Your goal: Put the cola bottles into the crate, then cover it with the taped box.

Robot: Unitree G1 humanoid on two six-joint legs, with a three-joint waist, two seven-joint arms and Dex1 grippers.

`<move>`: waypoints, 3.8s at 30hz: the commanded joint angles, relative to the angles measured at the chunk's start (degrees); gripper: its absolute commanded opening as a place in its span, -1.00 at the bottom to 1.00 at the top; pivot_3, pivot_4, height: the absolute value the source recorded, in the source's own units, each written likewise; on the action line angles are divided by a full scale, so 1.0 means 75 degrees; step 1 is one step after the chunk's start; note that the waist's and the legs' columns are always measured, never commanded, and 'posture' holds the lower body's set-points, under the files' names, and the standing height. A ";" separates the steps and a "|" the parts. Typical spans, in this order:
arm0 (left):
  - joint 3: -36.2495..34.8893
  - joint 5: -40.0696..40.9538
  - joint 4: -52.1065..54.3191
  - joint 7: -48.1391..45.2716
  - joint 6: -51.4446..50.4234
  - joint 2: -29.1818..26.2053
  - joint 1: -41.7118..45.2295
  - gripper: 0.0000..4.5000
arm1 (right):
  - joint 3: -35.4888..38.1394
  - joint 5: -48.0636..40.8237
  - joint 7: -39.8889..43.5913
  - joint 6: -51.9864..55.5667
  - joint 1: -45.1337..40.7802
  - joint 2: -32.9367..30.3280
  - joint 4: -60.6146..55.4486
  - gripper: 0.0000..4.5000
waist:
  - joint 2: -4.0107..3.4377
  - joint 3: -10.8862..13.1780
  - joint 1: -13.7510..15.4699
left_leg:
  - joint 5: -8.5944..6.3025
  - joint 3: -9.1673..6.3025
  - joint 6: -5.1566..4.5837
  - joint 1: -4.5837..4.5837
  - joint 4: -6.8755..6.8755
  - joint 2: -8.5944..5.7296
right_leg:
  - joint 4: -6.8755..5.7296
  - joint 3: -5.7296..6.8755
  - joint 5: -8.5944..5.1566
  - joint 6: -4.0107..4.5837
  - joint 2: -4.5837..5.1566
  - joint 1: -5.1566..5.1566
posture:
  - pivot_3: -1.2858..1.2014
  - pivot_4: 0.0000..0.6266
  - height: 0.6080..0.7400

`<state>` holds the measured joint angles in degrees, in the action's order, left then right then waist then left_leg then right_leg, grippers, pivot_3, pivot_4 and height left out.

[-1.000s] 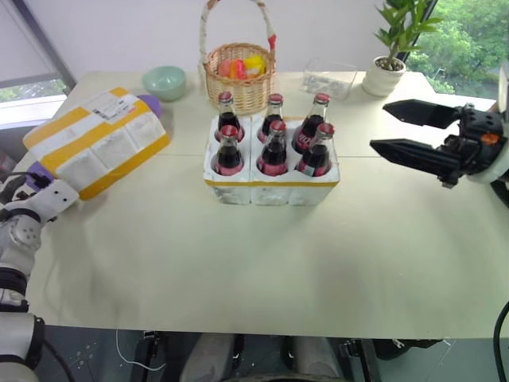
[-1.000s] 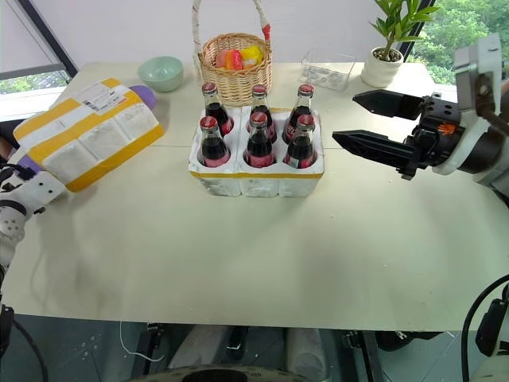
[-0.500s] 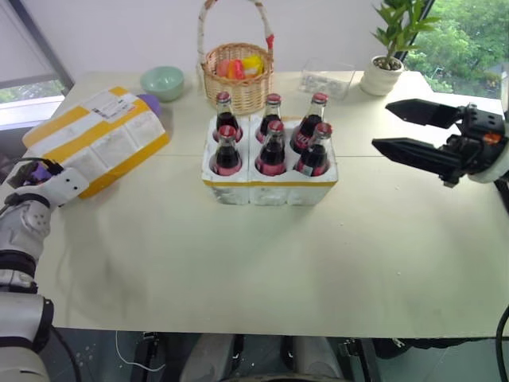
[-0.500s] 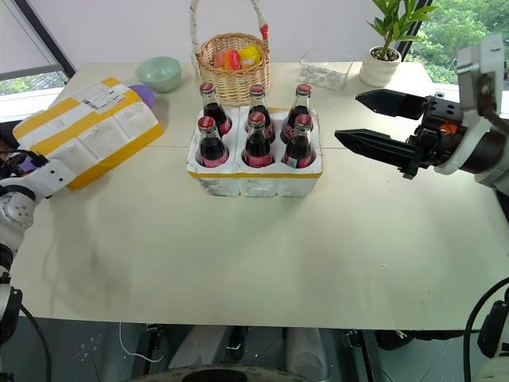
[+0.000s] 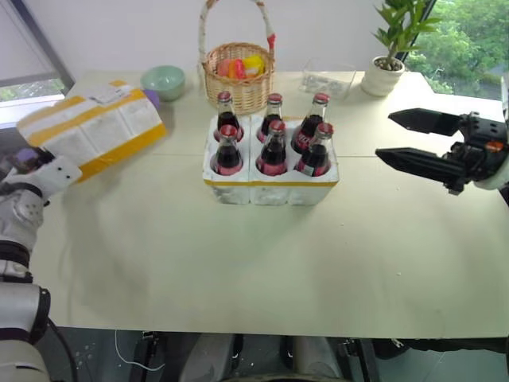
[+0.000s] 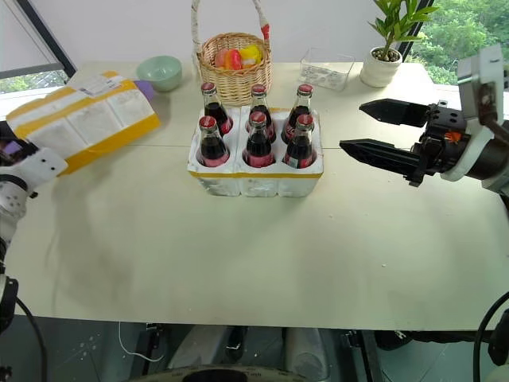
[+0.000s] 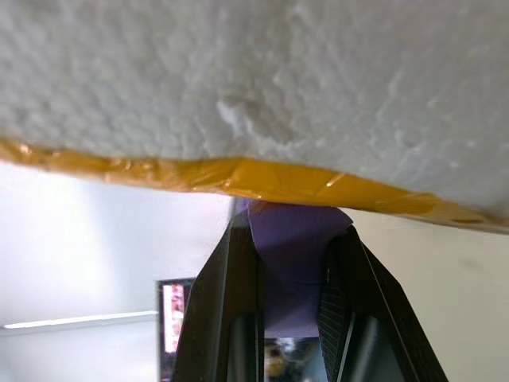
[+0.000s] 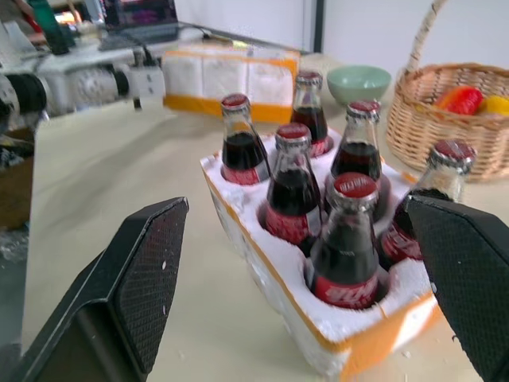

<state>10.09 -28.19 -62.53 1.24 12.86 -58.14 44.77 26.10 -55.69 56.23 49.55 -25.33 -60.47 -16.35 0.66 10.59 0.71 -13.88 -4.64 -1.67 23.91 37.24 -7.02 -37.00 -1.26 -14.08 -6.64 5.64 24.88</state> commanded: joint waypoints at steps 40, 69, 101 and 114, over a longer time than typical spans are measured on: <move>-0.0157 -0.0231 1.0295 -0.5057 -0.2546 0.0980 -0.0344 -0.84 | 0.0107 0.0487 -0.0370 -0.0478 0.0286 0.0260 0.0035 1.00 | 0.0002 0.0000 0.0011 | 0.0012 -0.0001 0.0009 0.0060 0.0037 0.0001 | -0.0022 0.0006 0.0000 0.0000 -0.0009 0.0045 | 0.03 -0.52 0.97; -0.1089 -0.0703 1.0525 -0.5020 -0.1099 -0.0318 -0.3154 0.97 | 0.0005 0.0718 -0.0344 -0.0743 0.0223 0.0275 0.0371 1.00 | -0.0003 -0.0003 0.0002 | 0.0010 -0.0001 0.0008 0.0054 0.0036 0.0002 | -0.0023 0.0003 0.0001 0.0000 -0.0009 0.0042 | 0.03 -0.52 0.97; -0.4325 1.0461 0.8991 -0.9429 -0.8998 -0.0997 -0.1102 0.97 | -0.2105 0.0491 -0.0764 -0.0055 -0.3908 0.2240 0.1360 1.00 | -0.0026 -0.0007 -0.0299 | 0.0036 -0.0001 0.0054 0.0024 0.0001 0.0012 | -0.0030 -0.0001 -0.0001 0.0004 -0.0015 0.0045 | 0.03 -0.52 0.97; -0.4422 1.0752 0.9564 -0.9226 -0.9025 -0.0889 -0.1428 0.97 | -0.4528 0.4010 -0.1279 -0.2083 -0.7106 0.5493 0.6236 1.00 | -0.0022 -0.0007 -0.0385 | 0.0050 -0.0012 0.0075 0.0034 -0.0010 0.0001 | -0.0042 0.0001 0.0018 0.0033 -0.0017 0.0064 | 0.03 -0.52 0.97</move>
<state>-20.34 51.23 7.46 -68.28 -54.77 -63.82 33.82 -8.52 -27.68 46.17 36.50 -76.55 -19.58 28.01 0.49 10.54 -2.18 -13.50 -4.76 -1.10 24.16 37.17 -7.02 -37.31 -1.23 -13.92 -6.35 5.50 25.37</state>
